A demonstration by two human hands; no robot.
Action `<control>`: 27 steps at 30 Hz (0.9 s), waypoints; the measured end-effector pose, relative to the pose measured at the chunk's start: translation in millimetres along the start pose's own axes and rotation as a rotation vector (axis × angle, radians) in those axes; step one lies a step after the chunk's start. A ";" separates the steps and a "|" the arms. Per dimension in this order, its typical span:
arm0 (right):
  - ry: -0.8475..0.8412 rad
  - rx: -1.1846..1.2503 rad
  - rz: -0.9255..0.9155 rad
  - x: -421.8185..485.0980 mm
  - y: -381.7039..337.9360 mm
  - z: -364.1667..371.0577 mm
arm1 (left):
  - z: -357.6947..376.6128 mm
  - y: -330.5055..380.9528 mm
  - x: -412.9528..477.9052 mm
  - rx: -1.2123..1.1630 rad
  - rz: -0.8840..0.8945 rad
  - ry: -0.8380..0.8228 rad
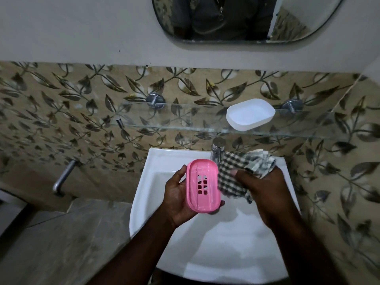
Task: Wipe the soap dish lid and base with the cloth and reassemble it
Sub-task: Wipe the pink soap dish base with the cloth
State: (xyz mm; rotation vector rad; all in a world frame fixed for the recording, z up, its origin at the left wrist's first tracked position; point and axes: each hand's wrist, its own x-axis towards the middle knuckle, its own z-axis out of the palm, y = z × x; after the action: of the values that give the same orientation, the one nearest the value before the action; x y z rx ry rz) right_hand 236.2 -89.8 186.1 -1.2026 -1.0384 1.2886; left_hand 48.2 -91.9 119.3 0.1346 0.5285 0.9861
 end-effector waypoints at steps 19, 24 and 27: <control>-0.377 -1.051 -0.577 -24.1 12.6 57.5 | -1.1 8.5 3.5 0.155 0.018 0.088; -0.399 -0.670 -0.260 -5.3 -5.5 37.0 | 3.5 -2.7 3.3 0.133 0.003 0.081; -0.060 -0.488 -0.167 2.0 -11.8 34.8 | 5.0 -4.7 3.6 0.206 0.006 0.097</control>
State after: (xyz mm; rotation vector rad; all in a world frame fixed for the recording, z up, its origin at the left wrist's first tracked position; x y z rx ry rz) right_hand 203.3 -84.9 201.8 -1.4048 -1.5215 0.9736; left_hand 55.7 -90.9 120.8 0.2734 0.7194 0.9460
